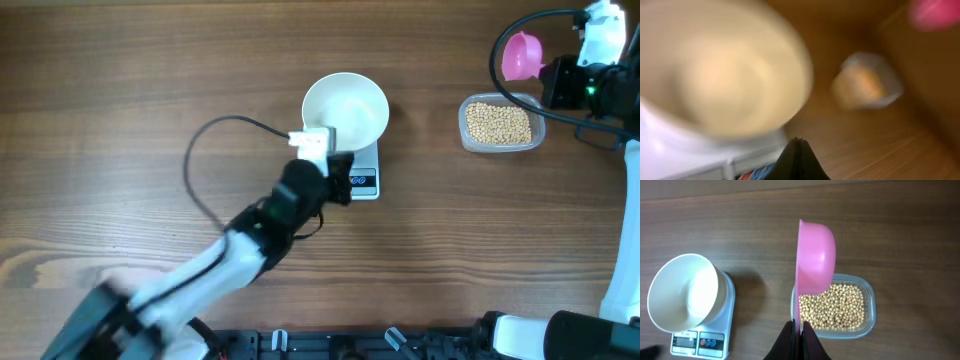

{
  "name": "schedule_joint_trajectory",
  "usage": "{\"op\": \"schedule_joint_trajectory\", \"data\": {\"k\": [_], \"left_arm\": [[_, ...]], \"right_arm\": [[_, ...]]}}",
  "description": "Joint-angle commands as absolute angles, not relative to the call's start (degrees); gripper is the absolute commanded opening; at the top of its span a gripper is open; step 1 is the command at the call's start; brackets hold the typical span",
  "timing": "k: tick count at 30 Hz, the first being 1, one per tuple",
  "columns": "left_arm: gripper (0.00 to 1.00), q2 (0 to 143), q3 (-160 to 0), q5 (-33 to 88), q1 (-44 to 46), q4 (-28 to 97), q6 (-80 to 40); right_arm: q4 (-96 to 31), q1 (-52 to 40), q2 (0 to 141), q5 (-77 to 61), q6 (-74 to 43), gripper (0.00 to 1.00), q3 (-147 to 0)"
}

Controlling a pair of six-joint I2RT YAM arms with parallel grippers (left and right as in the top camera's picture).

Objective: Scoop item into bowl and weigh 150g on scale
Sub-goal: 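Retract the left gripper away from the scale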

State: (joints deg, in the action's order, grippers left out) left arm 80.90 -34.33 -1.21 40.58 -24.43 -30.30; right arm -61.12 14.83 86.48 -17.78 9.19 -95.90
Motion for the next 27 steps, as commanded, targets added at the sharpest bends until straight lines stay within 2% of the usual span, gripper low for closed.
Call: {"op": "schedule_joint_trajectory", "data": {"k": [1, 3, 5, 6, 7, 8, 9, 15, 18, 21, 27], "left_arm": [[0.04, 64.16, -34.44, -6.02, 36.42, -24.60, -30.41], [0.04, 55.44, -34.41, -11.29, 31.22, -22.92, -30.00], [0.14, 49.04, -34.41, -15.18, 25.17, -18.52, -29.89], [0.27, 46.50, -34.41, -15.62, 22.24, -15.75, -28.40], [0.44, 43.75, -34.41, -15.64, 18.90, -11.97, -26.00], [0.70, 41.39, -34.41, -15.73, 15.70, -7.51, -24.99], [1.00, 40.03, -34.41, -15.73, 13.67, -4.23, -24.51], [1.00, 38.20, -34.41, -15.77, 3.84, 12.95, -24.36], [1.00, 40.03, -34.41, -15.77, 0.54, 19.51, -24.36], [1.00, 43.20, -34.41, -16.60, -1.69, 25.39, -24.36], [1.00, 50.76, -34.41, -16.62, -3.57, 27.75, -24.38]], "right_arm": [[-61.80, 15.07, 86.89, -18.13, 8.86, 0.04, -95.88], [-61.84, 15.07, 86.89, -18.13, 8.86, 0.04, -95.88], [-61.69, 15.07, 86.89, -18.11, 8.99, 0.05, -95.88], [-61.54, 15.07, 86.91, -18.09, 9.04, 0.04, -95.88], [-61.32, 15.07, 86.91, -18.09, 9.04, 0.04, -95.88], [-61.04, 15.07, 86.91, -18.09, 9.04, 0.04, -95.88], [-60.75, 15.07, 86.91, -18.09, 9.02, 0.04, -95.88], [-60.97, 15.07, 86.91, -18.00, 11.40, 0.04, -95.88], [-63.07, 15.07, 86.91, -17.87, 16.38, 0.04, -95.88], [-64.49, 15.07, 86.91, -16.16, 16.45, 0.04, -95.88], [-64.77, 15.07, 86.91, -12.34, 16.32, 0.04, -95.88]]}}
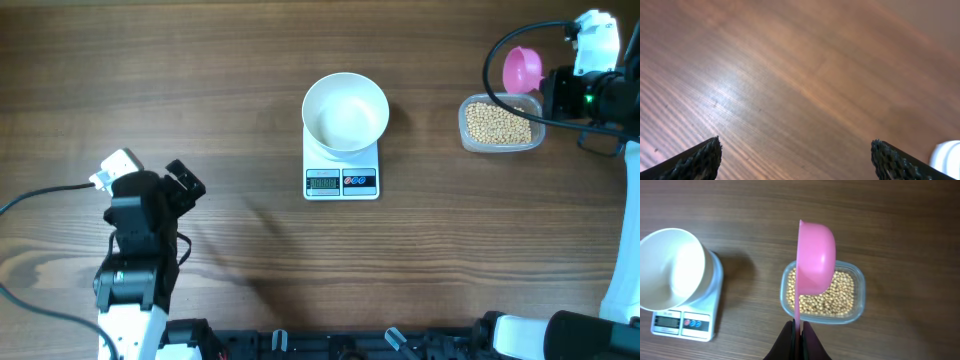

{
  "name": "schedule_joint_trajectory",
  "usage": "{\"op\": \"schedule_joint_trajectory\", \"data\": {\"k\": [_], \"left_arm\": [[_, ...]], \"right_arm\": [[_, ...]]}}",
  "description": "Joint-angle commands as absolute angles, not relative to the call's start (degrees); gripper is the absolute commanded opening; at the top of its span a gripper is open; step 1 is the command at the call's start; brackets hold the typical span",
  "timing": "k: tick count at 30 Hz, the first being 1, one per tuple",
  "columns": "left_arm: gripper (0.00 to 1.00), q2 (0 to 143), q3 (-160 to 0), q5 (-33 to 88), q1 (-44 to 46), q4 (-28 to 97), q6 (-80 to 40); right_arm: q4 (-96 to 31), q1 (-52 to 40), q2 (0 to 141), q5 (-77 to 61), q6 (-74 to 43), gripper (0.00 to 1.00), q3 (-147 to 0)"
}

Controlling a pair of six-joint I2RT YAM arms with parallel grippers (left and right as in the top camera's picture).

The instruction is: Scoop item into bowl and weigh 150g on scale

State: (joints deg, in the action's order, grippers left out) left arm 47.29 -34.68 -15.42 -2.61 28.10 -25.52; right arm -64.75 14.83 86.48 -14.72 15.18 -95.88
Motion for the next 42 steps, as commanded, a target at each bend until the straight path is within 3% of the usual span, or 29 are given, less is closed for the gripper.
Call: {"op": "schedule_joint_trajectory", "data": {"k": [1, 8, 21, 26, 32, 38, 42], "left_arm": [[1.00, 51.99, -34.41, -16.62, -3.79, 27.66, -24.38], [1.00, 59.72, -34.41, -16.71, -4.40, 27.66, -24.38], [1.00, 60.18, -34.41, -21.08, -4.40, 27.70, -24.38], [1.00, 60.18, -34.41, -21.06, -4.40, 27.75, -24.40], [1.00, 60.18, -34.41, -18.70, -4.40, 27.75, -24.40], [1.00, 59.81, -34.41, -16.47, -4.40, 25.04, -24.40], [1.00, 58.00, -34.44, -10.15, -4.40, 15.05, -24.34]], "right_arm": [[-64.77, 15.07, 86.91, -12.29, 16.32, 0.04, -95.88], [-64.79, 15.07, 86.91, -11.60, 14.57, 0.04, -95.88], [-62.76, 15.07, 86.91, -11.86, 10.31, 0.04, -95.88], [-59.44, 15.09, 87.09, -11.64, 14.39, 0.04, -95.88], [-50.92, 15.07, 88.29, -21.58, 13.82, 0.04, -95.88], [-51.29, 15.07, 88.66, -22.39, -3.42, 0.04, -95.88], [-51.29, 15.07, 88.49, -22.31, -5.85, 0.05, -95.90]]}}
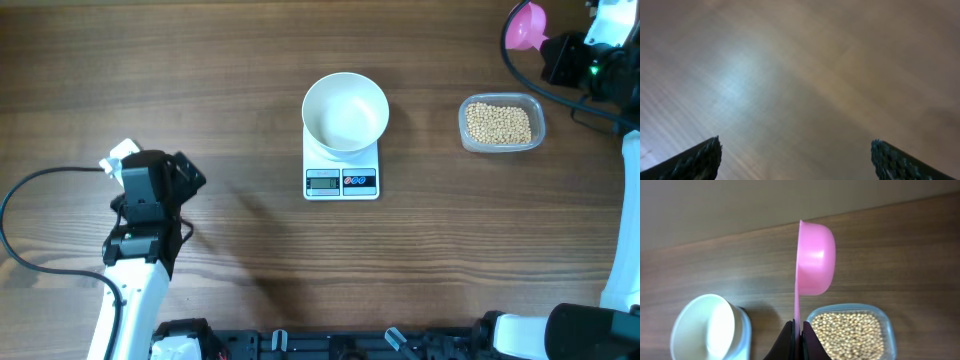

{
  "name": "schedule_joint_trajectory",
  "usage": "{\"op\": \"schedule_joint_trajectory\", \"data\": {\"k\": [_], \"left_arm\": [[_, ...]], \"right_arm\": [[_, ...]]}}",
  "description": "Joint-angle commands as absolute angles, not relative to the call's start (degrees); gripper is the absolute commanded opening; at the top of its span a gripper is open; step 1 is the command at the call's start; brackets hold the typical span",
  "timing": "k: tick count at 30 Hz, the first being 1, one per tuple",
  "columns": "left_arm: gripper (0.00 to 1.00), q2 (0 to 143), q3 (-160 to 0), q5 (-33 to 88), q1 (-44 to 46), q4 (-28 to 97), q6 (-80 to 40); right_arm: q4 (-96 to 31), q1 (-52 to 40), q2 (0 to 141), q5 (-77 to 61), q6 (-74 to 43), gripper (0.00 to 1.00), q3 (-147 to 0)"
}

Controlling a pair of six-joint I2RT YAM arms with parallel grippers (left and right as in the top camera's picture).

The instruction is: Scoop item into bowl and weigh 150g on scale

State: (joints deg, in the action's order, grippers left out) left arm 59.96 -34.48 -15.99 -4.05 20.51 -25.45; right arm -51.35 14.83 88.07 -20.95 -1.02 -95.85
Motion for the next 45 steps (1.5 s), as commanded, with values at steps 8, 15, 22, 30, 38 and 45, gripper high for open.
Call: {"op": "schedule_joint_trajectory", "data": {"k": [8, 15, 22, 30, 38, 45], "left_arm": [[1.00, 53.89, -38.20, 15.57, -4.38, 8.71, -19.68], [1.00, 54.00, -43.38, 23.33, -4.27, 22.63, -19.68], [1.00, 54.83, -44.21, 24.77, -4.25, 35.94, -19.40], [1.00, 58.63, -44.21, 11.33, -4.25, 36.75, -19.25], [1.00, 66.37, -44.21, 12.27, -5.69, 22.68, -25.15], [1.00, 73.54, -44.23, 38.35, -11.44, 15.44, -25.96]], "right_arm": [[-58.61, 15.07, 88.64, -2.15, -1.61, 0.04, -95.90], [-64.88, 15.07, 88.73, 2.44, -0.10, 0.04, -95.90], [-64.88, 15.07, 88.73, -0.47, -0.62, 0.04, -95.88], [-65.30, 15.07, 88.73, -1.56, 8.86, 0.04, -95.88], [-69.25, 15.07, 88.73, -14.44, 10.28, 0.04, -95.88], [-58.85, 15.07, 88.73, -12.27, 10.61, 0.04, -95.88]]}}
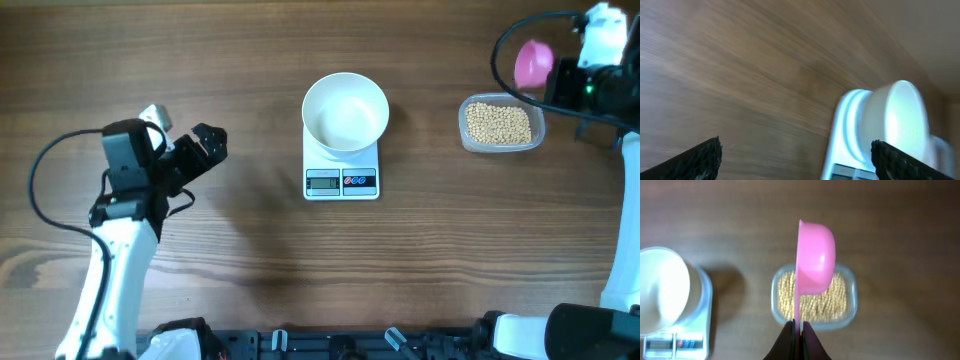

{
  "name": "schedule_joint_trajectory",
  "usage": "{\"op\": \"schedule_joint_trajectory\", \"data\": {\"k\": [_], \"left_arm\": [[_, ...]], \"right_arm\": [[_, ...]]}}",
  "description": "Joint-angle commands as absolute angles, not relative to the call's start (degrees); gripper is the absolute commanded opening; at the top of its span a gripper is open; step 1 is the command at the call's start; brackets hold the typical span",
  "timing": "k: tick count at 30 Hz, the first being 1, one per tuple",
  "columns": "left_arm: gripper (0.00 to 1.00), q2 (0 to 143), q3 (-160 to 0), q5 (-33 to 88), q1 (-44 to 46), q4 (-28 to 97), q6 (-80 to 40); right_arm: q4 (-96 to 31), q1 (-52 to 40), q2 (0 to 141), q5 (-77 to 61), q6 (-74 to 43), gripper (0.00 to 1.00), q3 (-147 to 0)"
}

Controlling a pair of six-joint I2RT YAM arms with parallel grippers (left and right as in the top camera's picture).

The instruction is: Scoop item into bowl and weigh 150g on scale

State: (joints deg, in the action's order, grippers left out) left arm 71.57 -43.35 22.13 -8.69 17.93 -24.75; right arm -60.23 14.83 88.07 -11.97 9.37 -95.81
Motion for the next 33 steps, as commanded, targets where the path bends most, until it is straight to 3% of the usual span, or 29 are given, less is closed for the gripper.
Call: {"op": "schedule_joint_trajectory", "data": {"k": [1, 5, 8, 15, 21, 27, 33], "left_arm": [[1.00, 73.89, -44.31, 44.73, -12.86, 13.80, -25.96], [0.99, 73.54, -45.28, 52.29, -12.82, 14.72, -24.36], [0.99, 70.85, -46.54, 51.31, -7.73, 19.57, -17.50], [1.00, 57.25, -49.58, 28.62, 14.52, 44.34, -18.13], [1.00, 46.39, -49.56, 7.90, 28.86, 54.15, -24.71], [1.00, 51.35, -49.56, -1.80, 30.00, 46.85, -24.23], [1.00, 66.24, -49.58, 11.29, 30.00, 36.75, -19.57]], "right_arm": [[-58.72, 15.07, 88.73, -11.27, 11.97, 0.04, -95.88], [-58.63, 15.07, 88.73, -10.98, 17.23, 0.04, -95.88], [-56.03, 15.07, 88.73, -10.98, 18.06, 0.04, -95.88], [-60.16, 15.07, 88.73, -10.98, 13.13, 0.04, -95.88], [-62.19, 15.07, 88.73, -11.03, 3.97, 0.04, -95.88], [-65.36, 15.07, 88.95, -11.05, 2.96, 0.04, -95.88], [-67.57, 15.07, 88.95, -11.00, 2.98, 0.04, -95.88]]}}
